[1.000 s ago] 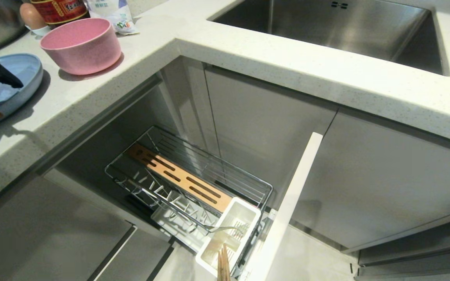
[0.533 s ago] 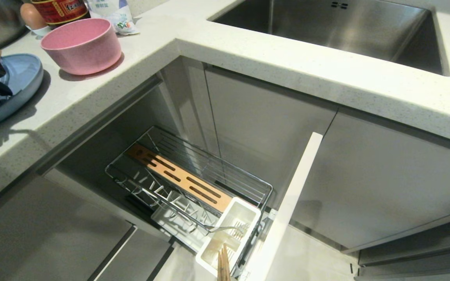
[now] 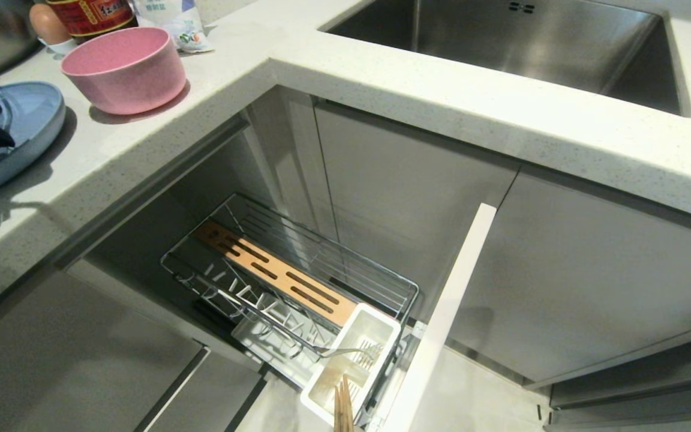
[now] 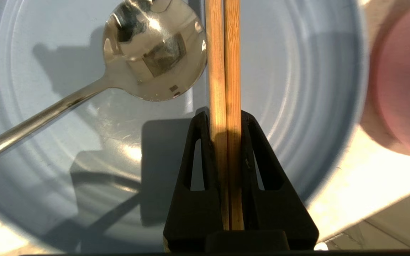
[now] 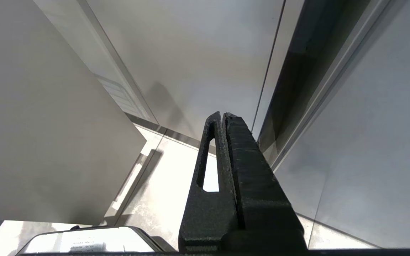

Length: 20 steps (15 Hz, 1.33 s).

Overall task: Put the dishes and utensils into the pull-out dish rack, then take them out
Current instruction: Pick up the chopsticks and place it in the cupboard

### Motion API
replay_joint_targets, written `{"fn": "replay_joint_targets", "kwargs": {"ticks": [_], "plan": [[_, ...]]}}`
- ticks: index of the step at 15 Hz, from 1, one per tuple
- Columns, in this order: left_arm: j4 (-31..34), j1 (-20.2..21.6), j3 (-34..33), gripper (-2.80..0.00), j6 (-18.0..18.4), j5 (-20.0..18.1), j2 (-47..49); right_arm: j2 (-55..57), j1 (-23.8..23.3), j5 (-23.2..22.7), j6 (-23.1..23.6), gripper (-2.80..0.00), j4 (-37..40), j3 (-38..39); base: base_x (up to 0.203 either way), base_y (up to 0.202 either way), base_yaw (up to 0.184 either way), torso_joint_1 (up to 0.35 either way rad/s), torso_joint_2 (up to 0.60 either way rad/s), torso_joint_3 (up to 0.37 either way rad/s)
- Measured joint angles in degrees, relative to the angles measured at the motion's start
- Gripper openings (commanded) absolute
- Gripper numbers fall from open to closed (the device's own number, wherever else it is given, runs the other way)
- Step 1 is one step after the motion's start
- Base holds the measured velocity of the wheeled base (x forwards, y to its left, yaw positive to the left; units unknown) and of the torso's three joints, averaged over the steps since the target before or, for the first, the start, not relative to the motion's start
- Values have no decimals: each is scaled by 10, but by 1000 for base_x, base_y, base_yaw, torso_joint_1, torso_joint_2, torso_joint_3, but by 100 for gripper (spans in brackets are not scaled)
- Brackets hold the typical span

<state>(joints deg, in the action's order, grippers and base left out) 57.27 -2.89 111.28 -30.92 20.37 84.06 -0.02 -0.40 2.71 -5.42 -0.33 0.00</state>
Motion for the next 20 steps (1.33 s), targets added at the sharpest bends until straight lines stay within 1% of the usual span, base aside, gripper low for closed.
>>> {"fn": "replay_joint_targets", "kwargs": {"ticks": [3, 5, 7, 10, 12, 14, 16, 18, 20], "plan": [[-18, -11, 2, -280, 0, 1, -35, 0, 0, 0, 0, -280, 0, 0, 0, 0, 0, 0, 0, 0], [-39, -33, 2, -280, 1, 2, -66, 0, 0, 0, 0, -280, 0, 0, 0, 0, 0, 0, 0, 0], [-53, -64, 2, -280, 0, 0, -95, 0, 0, 0, 0, -280, 0, 0, 0, 0, 0, 0, 0, 0], [-55, -142, 1, -280, -9, -1, -126, 0, 0, 0, 0, -280, 0, 0, 0, 0, 0, 0, 0, 0], [-54, -211, -3, -280, -15, -5, -144, 0, 0, 0, 0, -280, 0, 0, 0, 0, 0, 0, 0, 0], [-52, -257, -9, -280, -17, -31, -157, 0, 0, 0, 0, -280, 0, 0, 0, 0, 0, 0, 0, 0], [-50, -293, -21, -280, -18, -71, -166, 0, 0, 0, 0, -280, 0, 0, 0, 0, 0, 0, 0, 0], [-28, -318, -34, -280, -15, -129, -172, 0, 0, 0, 0, -280, 0, 0, 0, 0, 0, 0, 0, 0], [11, -327, -36, -280, -10, -198, -170, 0, 0, 0, 0, -280, 0, 0, 0, 0, 0, 0, 0, 0]]}}
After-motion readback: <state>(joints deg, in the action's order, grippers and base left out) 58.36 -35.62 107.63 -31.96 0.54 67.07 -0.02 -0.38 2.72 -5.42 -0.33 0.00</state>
